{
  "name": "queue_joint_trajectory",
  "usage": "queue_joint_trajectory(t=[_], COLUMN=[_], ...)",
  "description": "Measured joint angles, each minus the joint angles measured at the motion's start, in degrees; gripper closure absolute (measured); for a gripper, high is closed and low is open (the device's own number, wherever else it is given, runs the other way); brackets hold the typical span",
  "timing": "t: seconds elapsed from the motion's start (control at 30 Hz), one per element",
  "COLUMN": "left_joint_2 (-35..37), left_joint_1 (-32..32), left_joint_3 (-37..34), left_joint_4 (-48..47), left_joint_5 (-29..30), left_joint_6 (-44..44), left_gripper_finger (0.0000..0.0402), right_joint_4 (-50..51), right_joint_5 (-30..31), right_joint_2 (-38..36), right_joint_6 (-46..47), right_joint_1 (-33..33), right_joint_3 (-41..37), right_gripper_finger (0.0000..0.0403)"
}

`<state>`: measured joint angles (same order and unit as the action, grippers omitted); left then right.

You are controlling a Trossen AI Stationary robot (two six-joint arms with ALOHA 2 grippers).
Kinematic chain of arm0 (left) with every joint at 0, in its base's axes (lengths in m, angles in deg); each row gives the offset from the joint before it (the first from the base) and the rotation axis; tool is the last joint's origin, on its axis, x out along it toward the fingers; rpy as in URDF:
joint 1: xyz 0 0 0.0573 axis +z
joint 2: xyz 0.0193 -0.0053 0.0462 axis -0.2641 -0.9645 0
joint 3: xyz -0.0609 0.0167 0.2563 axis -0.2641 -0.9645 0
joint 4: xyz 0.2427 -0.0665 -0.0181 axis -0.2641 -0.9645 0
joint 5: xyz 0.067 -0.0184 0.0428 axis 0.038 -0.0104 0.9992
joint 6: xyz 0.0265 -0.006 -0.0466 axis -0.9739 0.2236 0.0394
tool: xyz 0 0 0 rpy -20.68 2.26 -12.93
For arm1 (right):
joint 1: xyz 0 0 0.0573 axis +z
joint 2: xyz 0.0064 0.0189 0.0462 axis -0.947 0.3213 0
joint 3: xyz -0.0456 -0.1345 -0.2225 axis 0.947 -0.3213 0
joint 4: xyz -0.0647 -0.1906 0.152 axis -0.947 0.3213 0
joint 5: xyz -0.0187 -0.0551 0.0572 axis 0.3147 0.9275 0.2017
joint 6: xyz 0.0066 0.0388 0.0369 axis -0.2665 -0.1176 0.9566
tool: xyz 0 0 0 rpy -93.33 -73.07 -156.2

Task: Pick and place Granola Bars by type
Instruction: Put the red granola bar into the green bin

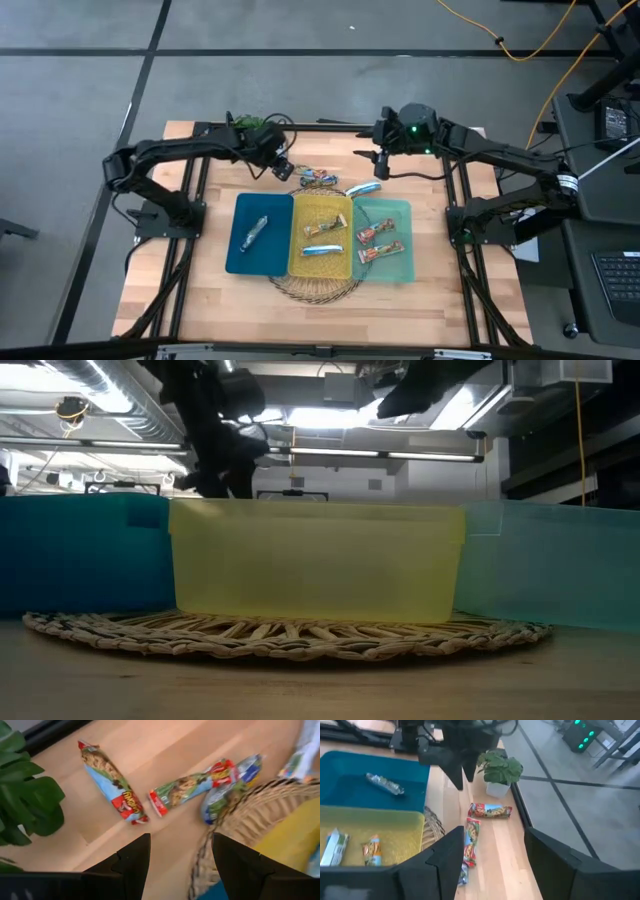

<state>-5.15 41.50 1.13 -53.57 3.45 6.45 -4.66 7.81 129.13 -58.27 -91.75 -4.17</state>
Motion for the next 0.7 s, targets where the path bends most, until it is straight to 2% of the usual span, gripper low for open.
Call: queue_joint_trajectory(t=[0.2,0.47,0.7], left_joint_2=[-4.22,-10.51,-14.37], left_joint_1=[2.81,5.64,6.67], left_joint_3=[0.0,0.0,0.0], left_joint_4=[0.58,1.57,5.07], left_joint_5=[0.07,-0.79,-2.75], left_joint_6=[-4.36,-9.14,-10.69], left_gripper_finger=[0.0199,0.0195,0.0169], right_joint_4=[-5.73,-5.61,-5.61], right_joint_5=[0.0,0.0,0.0], right_joint_2=[-0.02,-0.07,-0.07], right_joint_6=[4.06,3.96,3.66], right_joint_1=[0.0,0.0,-0.02], right_joint_3=[-3.4,-3.44,-3.44], right_gripper_finger=[0.0193,0.0193,0.0193])
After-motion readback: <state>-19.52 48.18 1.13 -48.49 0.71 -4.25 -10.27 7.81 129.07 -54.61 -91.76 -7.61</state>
